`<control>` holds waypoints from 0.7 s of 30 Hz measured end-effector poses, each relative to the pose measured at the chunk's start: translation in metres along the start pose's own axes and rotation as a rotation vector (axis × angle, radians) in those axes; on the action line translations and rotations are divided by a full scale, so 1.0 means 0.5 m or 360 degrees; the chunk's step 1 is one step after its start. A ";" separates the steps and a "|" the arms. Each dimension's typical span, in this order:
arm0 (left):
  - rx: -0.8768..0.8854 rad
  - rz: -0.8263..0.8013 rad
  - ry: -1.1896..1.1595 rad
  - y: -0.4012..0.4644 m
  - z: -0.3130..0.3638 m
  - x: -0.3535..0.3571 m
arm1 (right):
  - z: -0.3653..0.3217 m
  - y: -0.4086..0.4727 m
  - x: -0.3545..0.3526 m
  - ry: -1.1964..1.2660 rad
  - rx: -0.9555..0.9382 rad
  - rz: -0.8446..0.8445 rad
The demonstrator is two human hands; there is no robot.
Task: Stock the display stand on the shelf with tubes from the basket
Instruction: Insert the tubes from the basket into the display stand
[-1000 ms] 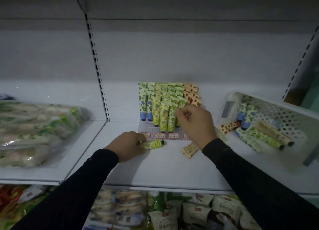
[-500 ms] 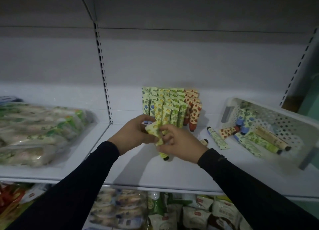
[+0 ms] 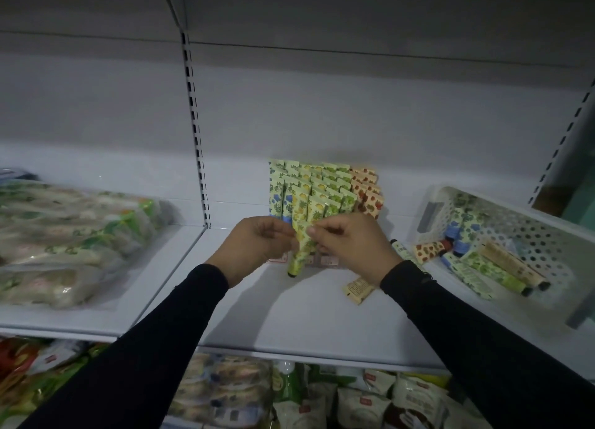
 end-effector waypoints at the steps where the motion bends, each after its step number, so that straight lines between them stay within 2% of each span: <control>1: 0.0047 0.0078 0.0184 0.001 -0.006 -0.012 | -0.006 0.006 -0.009 0.0017 0.0006 0.0030; 3: 0.0109 0.0239 0.0832 -0.001 -0.023 -0.042 | -0.016 0.022 -0.029 -0.0003 0.0009 0.0116; 5: 0.0033 0.0278 0.1242 -0.008 -0.052 -0.068 | -0.026 0.043 -0.046 -0.0077 -0.0012 0.0218; 8: -0.0002 0.0022 0.1558 -0.017 -0.105 -0.079 | -0.039 0.074 -0.057 -0.0270 -0.0054 0.0320; 11: 0.0093 0.0009 0.1668 -0.015 -0.142 -0.083 | -0.039 0.096 -0.050 -0.0381 -0.0043 0.0365; 21: 0.0157 0.0047 0.1643 -0.009 -0.155 -0.089 | -0.031 0.117 0.007 -0.0712 -0.0029 0.0273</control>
Point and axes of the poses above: each hand's wrist, its own y-axis towards the middle knuckle, its own x-axis out of the palm, z = x × y, the point moved 3 cm from there along y, towards the middle knuckle, and after that the axes turned 9 degrees about -y, right-handed, at the moved point
